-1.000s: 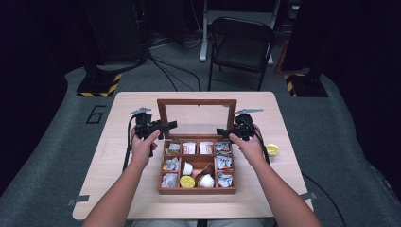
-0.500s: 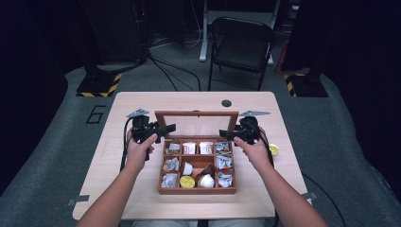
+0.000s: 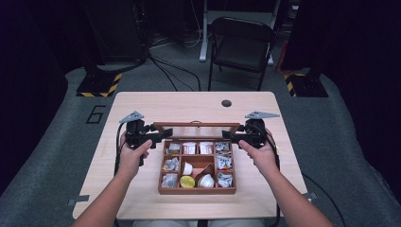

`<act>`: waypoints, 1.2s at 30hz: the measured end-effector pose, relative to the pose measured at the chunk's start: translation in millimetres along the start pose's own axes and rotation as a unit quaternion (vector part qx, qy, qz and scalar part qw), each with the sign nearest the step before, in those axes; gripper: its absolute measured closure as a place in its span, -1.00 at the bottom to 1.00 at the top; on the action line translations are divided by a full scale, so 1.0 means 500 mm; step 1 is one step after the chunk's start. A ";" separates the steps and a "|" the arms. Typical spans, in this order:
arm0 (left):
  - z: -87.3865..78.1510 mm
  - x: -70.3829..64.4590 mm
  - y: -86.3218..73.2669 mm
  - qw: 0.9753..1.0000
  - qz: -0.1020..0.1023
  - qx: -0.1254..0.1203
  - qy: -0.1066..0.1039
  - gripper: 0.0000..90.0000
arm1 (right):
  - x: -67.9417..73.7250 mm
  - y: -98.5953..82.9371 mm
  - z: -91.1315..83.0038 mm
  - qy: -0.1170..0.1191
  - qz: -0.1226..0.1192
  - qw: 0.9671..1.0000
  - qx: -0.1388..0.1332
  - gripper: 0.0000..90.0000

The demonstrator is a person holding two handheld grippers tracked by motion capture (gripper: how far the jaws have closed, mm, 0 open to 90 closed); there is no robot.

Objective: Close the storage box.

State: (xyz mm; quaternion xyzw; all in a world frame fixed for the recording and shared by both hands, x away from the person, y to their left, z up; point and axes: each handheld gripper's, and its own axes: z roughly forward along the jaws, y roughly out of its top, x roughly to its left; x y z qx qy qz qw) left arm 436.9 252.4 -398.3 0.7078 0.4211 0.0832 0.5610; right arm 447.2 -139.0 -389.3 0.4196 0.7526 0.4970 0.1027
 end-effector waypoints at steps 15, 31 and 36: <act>-0.054 -0.040 -0.029 0.999 0.037 0.008 0.006 -0.34 | 0.041 -0.024 -0.057 -0.003 -0.040 0.999 -0.001 -0.18; -0.093 -0.076 -0.087 0.998 0.053 0.026 0.001 -0.24 | 0.067 -0.094 -0.097 0.002 -0.049 0.999 -0.005 -0.01; -0.101 -0.081 -0.115 0.998 0.051 0.028 0.001 -0.20 | 0.075 -0.122 -0.098 -0.002 -0.057 0.998 -0.004 -0.01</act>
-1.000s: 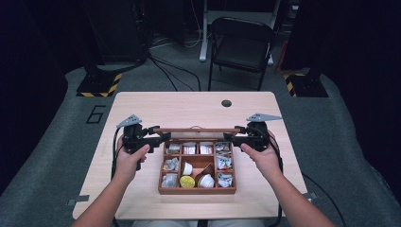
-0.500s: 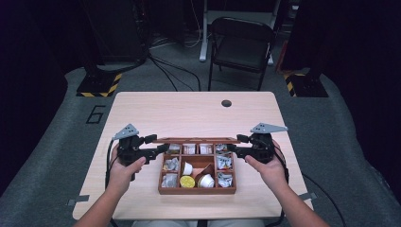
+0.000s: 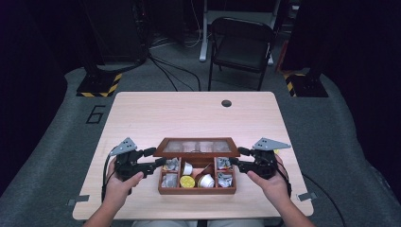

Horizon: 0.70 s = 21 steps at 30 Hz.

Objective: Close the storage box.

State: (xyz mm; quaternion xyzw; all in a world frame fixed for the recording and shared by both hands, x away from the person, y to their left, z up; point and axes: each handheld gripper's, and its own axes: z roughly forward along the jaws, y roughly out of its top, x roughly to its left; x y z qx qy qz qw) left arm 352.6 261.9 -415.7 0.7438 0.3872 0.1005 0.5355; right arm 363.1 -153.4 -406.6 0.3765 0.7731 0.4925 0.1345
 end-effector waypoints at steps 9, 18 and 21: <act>-0.002 -0.011 -0.035 1.000 -0.003 0.008 0.003 -0.19 | 0.005 -0.039 -0.002 0.007 0.003 1.000 0.003 0.01; -0.002 -0.017 -0.067 1.000 -0.010 0.014 0.004 -0.19 | 0.014 -0.069 0.001 0.005 -0.008 1.000 0.012 -0.01; -0.001 -0.018 -0.079 1.000 -0.013 0.023 0.002 -0.19 | 0.016 -0.081 0.004 0.008 -0.005 1.000 0.015 -0.03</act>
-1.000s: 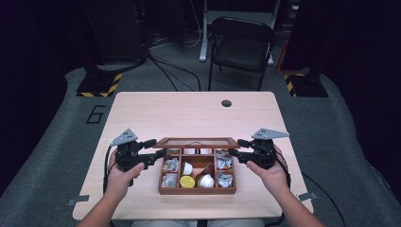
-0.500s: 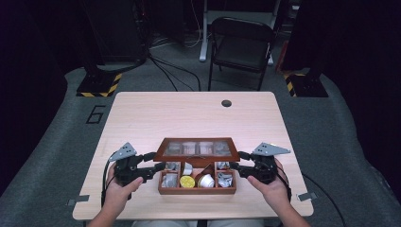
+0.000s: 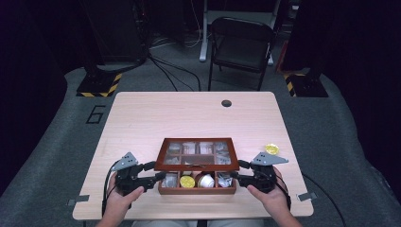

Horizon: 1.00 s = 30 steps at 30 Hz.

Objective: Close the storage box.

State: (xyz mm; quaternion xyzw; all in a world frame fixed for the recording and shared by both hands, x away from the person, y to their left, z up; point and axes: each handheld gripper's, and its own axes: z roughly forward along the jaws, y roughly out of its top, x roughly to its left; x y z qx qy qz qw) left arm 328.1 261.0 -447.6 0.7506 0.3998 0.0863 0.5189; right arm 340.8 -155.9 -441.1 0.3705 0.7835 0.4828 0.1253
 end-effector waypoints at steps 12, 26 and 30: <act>0.005 -0.007 -0.034 1.000 0.006 0.023 0.008 -0.19 | 0.008 -0.034 0.013 0.001 -0.007 1.000 0.023 -0.06; 0.020 -0.016 -0.052 0.999 0.009 0.048 0.003 -0.20 | 0.017 -0.053 0.034 0.002 -0.014 0.999 0.047 -0.10; 0.024 -0.016 -0.059 0.999 0.004 0.052 0.004 -0.20 | 0.018 -0.059 0.034 -0.003 -0.019 0.998 0.061 -0.11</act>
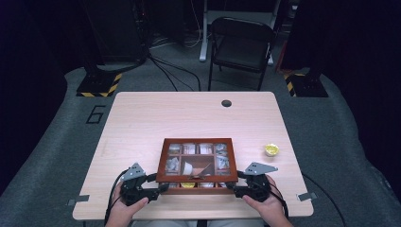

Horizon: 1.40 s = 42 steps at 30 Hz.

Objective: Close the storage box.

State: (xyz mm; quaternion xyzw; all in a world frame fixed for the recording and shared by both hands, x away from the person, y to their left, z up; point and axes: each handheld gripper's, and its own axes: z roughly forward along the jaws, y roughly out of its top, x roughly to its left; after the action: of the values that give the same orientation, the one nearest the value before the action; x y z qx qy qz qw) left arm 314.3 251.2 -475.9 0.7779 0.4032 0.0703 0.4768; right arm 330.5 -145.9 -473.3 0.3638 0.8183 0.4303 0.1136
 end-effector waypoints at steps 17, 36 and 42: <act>-0.002 0.010 -0.011 0.999 -0.014 0.027 0.011 -0.21 | -0.001 -0.022 0.000 -0.003 -0.014 0.999 0.045 -0.17; -0.011 0.059 0.012 0.999 -0.034 -0.004 0.033 -0.30 | -0.066 -0.009 -0.037 -0.036 0.073 0.996 -0.023 -0.19; -0.013 0.084 0.011 0.998 -0.052 -0.013 0.038 -0.34 | -0.110 -0.024 -0.039 -0.070 0.089 0.993 -0.023 -0.19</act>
State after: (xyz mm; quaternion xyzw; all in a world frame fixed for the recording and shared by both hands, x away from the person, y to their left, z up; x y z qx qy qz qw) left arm 341.9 283.8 -479.5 0.7459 0.4605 0.0803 0.4745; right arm 353.8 -200.6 -477.9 0.4617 0.7628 0.4304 0.1405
